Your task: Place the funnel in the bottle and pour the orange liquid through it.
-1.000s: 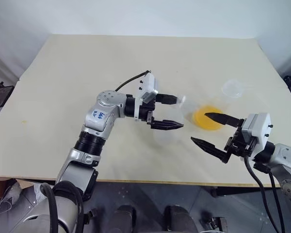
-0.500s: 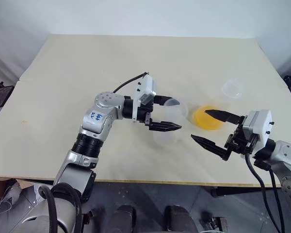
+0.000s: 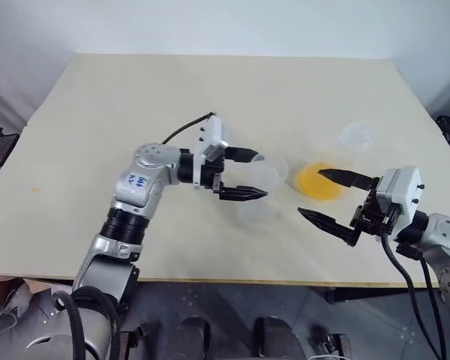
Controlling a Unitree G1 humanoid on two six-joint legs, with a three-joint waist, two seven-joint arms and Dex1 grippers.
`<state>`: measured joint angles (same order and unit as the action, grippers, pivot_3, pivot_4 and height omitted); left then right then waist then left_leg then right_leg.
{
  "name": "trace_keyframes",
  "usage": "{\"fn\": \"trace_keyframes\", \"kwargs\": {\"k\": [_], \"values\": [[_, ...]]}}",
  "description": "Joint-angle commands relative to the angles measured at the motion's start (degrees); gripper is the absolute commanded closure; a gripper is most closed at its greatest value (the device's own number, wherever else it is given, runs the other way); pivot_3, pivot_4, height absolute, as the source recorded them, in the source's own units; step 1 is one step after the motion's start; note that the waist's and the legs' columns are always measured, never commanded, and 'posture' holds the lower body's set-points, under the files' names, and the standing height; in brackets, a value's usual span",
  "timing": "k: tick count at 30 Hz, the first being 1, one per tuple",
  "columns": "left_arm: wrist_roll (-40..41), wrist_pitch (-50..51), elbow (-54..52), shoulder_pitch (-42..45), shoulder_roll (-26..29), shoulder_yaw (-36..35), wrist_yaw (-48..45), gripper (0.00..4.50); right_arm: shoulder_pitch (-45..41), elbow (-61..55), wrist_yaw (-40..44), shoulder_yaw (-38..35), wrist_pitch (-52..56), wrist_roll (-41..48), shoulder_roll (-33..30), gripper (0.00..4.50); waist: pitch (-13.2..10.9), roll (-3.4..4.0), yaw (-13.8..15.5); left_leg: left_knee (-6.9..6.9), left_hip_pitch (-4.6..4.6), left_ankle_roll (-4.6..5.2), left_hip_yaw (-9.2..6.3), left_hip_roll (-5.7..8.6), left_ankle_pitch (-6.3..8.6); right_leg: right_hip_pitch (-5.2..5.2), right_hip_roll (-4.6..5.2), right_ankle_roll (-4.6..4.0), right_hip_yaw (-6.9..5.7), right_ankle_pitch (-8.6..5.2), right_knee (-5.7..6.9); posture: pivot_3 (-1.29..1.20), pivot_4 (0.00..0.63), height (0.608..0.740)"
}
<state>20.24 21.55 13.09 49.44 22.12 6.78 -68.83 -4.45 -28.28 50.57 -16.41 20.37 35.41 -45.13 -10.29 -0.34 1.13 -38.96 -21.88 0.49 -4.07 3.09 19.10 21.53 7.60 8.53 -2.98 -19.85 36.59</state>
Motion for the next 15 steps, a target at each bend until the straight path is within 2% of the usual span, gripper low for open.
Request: {"fn": "trace_keyframes", "kwargs": {"k": [1, 7, 12, 15], "values": [[0.42, -2.87, -0.77, -0.50, 1.91, -1.96, -0.59, 0.01, -1.24, 0.63, 0.68, -2.42, -0.16, 0.91, -1.21, 0.00, 0.00, 0.00, 0.06, -0.01, 0.00, 0.00, 0.00, 0.00, 0.00, 0.00, 0.00, 0.00, 0.00, 0.00, 0.00, 0.00, 0.150, 0.740], [2.91, -4.56, -3.23, -5.84, 5.78, -5.23, -2.52, 0.01, 0.57, 1.04, -0.46, -5.49, 1.12, 0.87, -1.89, 0.00, 0.00, 0.00, 0.16, 0.02, -0.01, 0.01, -0.03, 0.02, 0.00, 0.00, 0.05, 0.00, 0.00, 0.00, -0.02, 0.00, 0.150, 0.740], [6.65, -10.00, -6.13, -12.87, 6.54, -9.70, -5.08, 0.01, 6.76, -1.33, -2.48, -11.77, 2.18, 0.65, -1.38, 0.00, 0.00, 0.01, 0.23, -0.02, -0.08, 0.01, -0.08, 0.02, 0.01, 0.01, 0.07, 0.00, -0.01, 0.00, -0.04, 0.00, 0.150, 0.740], [8.99, -10.63, -7.26, -16.43, 7.75, -12.43, -5.83, 0.01, 12.37, -3.76, -4.94, -17.95, 4.11, 1.13, -0.48, 0.00, 0.01, 0.02, 0.23, -0.03, -0.09, 0.01, -0.07, 0.01, 0.01, 0.01, 0.06, 0.00, -0.02, 0.00, -0.05, 0.00, 0.150, 0.740]]}}
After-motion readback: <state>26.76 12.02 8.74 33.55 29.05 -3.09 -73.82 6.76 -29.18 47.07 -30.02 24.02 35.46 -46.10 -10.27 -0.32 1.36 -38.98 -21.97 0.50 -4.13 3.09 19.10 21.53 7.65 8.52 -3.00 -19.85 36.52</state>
